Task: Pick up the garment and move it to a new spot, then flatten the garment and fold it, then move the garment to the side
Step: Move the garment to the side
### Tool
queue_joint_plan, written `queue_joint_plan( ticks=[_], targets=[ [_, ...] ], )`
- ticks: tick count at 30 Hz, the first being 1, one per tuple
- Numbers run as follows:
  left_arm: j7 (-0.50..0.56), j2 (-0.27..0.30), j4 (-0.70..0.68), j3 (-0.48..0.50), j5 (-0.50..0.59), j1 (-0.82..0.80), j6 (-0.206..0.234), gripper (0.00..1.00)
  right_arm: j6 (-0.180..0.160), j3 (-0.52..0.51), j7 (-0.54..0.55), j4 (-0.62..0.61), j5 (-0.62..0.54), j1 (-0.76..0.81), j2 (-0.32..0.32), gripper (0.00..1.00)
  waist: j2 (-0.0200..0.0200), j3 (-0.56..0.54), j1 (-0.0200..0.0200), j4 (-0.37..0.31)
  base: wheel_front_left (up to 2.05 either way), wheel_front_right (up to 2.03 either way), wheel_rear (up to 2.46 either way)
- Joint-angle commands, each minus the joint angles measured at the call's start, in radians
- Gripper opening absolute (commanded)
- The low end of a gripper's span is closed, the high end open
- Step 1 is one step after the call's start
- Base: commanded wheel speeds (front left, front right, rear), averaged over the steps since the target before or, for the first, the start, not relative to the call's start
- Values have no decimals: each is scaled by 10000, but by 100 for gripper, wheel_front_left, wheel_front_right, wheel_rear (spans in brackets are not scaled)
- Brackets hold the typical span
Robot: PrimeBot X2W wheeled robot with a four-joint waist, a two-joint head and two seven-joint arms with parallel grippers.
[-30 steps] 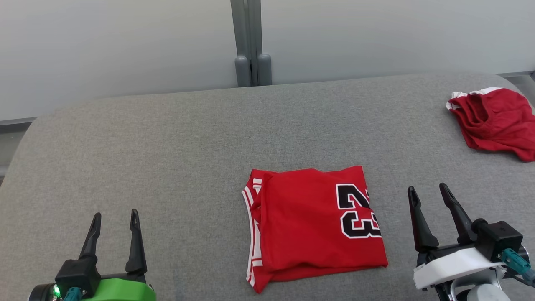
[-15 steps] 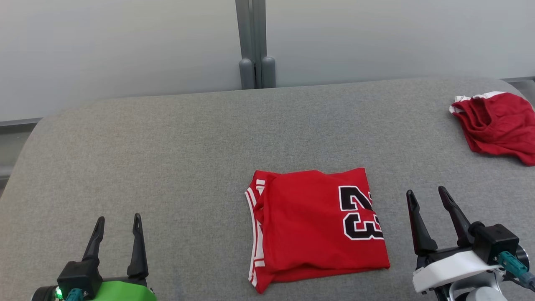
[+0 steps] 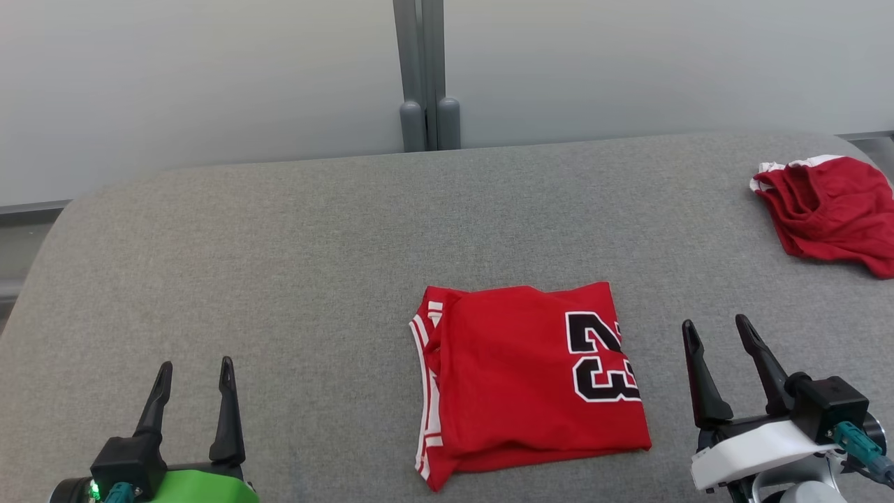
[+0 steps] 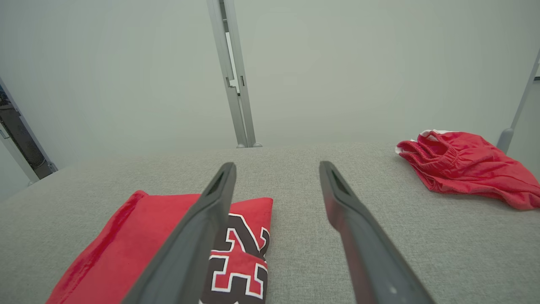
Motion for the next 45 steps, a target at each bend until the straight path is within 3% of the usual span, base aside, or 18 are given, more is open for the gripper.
queue_joint_plan(
  ticks=[1, 26, 33, 45],
  targets=[
    [-23, 68, 3, -3, -37, 105, -38, 100, -7, -24, 1, 37, -62, 64, 0, 100, -1, -4, 0, 2, 0, 0, 0],
    [-23, 35, 83, 18, 66, 154, -77, 100, -7, 63, 1, 224, 15, 56, -47, 100, -1, -74, 0, 6, 0, 0, 0],
    [-23, 24, 89, 82, 80, 125, -79, 100, -7, 564, 0, 492, -73, -470, -330, 100, -1, -9, 0, -30, 0, 0, 0],
    [-23, 2, 173, -133, 112, -270, -44, 100, -9, 1815, 240, 3058, 221, -2603, -785, 100, -1, 378, 0, 344, 0, 0, 0]
  ],
)
